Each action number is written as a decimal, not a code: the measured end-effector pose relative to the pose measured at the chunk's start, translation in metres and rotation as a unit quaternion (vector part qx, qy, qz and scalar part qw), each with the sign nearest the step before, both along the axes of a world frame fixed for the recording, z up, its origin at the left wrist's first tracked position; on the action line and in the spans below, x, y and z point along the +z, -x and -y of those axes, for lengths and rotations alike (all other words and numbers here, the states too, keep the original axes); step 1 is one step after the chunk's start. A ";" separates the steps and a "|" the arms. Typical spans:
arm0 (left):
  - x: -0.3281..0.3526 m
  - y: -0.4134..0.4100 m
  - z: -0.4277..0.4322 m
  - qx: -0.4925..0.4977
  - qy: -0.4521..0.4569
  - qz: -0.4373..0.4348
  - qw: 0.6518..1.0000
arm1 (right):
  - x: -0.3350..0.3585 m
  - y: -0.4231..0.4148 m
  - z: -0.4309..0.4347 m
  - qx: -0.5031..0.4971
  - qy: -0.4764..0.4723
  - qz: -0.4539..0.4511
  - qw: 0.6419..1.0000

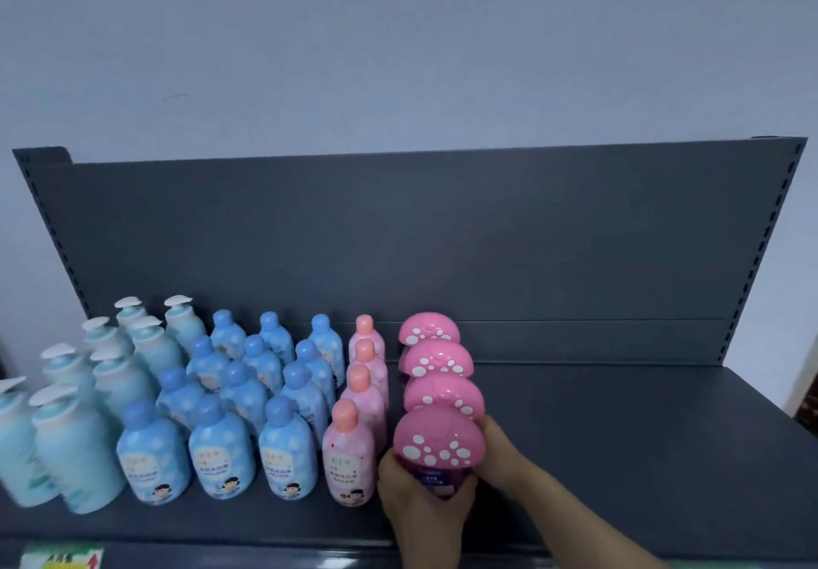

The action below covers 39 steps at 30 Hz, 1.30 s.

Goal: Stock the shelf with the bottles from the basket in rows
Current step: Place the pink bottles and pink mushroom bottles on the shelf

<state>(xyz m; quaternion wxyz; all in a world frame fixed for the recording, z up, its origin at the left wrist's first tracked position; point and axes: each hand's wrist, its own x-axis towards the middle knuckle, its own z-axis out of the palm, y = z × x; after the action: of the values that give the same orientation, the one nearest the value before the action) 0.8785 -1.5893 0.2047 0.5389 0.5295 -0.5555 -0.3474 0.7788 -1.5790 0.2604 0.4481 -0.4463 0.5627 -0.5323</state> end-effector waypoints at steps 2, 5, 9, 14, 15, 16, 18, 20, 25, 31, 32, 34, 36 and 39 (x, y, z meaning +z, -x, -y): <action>0.000 0.002 -0.001 0.010 0.013 0.008 1.000 | -0.004 0.002 0.008 -0.024 -0.006 0.028 0.999; 0.006 -0.002 -0.004 -0.034 0.044 0.015 0.998 | -0.011 0.006 0.016 -0.022 0.000 0.032 0.999; 0.000 -0.010 -0.011 -0.038 0.070 0.033 0.996 | -0.017 0.018 0.007 0.010 -0.006 -0.139 0.990; 0.086 -0.007 -0.051 0.012 0.283 -0.139 0.949 | -0.008 0.042 -0.017 -0.146 0.006 -0.239 0.960; 0.105 -0.007 -0.045 0.026 0.379 -0.014 0.925 | 0.010 0.044 -0.019 -0.200 0.039 -0.276 0.939; 0.116 -0.008 -0.039 0.024 0.431 0.109 0.895 | 0.033 0.042 -0.023 -0.247 0.078 -0.324 0.910; 0.131 -0.003 -0.008 0.027 0.411 0.212 0.886 | 0.086 0.032 -0.031 -0.313 0.150 -0.436 0.830; 0.173 0.012 0.013 0.043 0.399 0.287 0.870 | 0.137 0.024 -0.038 -0.365 0.193 -0.543 0.731; 0.220 0.047 -0.001 0.029 0.418 0.332 0.845 | 0.190 0.040 -0.071 -0.423 0.161 -0.664 0.595; 0.213 0.093 -0.056 -0.048 0.447 0.298 0.842 | 0.169 0.079 -0.140 -0.467 0.080 -0.673 0.567; 0.210 0.103 -0.067 -0.069 0.451 0.294 0.840 | 0.165 0.087 -0.154 -0.478 0.064 -0.671 0.563; 0.204 0.124 -0.092 -0.103 0.457 0.286 0.836 | 0.155 0.102 -0.184 -0.499 0.027 -0.664 0.557; 0.195 0.150 -0.122 -0.144 0.462 0.277 0.830 | 0.142 0.120 -0.218 -0.520 -0.015 -0.652 0.551; 0.176 0.189 -0.172 -0.214 0.471 0.268 0.813 | 0.117 0.147 -0.272 -0.546 -0.073 -0.641 0.534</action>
<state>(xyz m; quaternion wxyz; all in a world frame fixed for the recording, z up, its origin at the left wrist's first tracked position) 0.6895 -1.4170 0.3809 0.4640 0.1513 -0.8728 0.0058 0.6321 -1.3072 0.3773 -0.3794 -0.2394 0.8706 -0.2021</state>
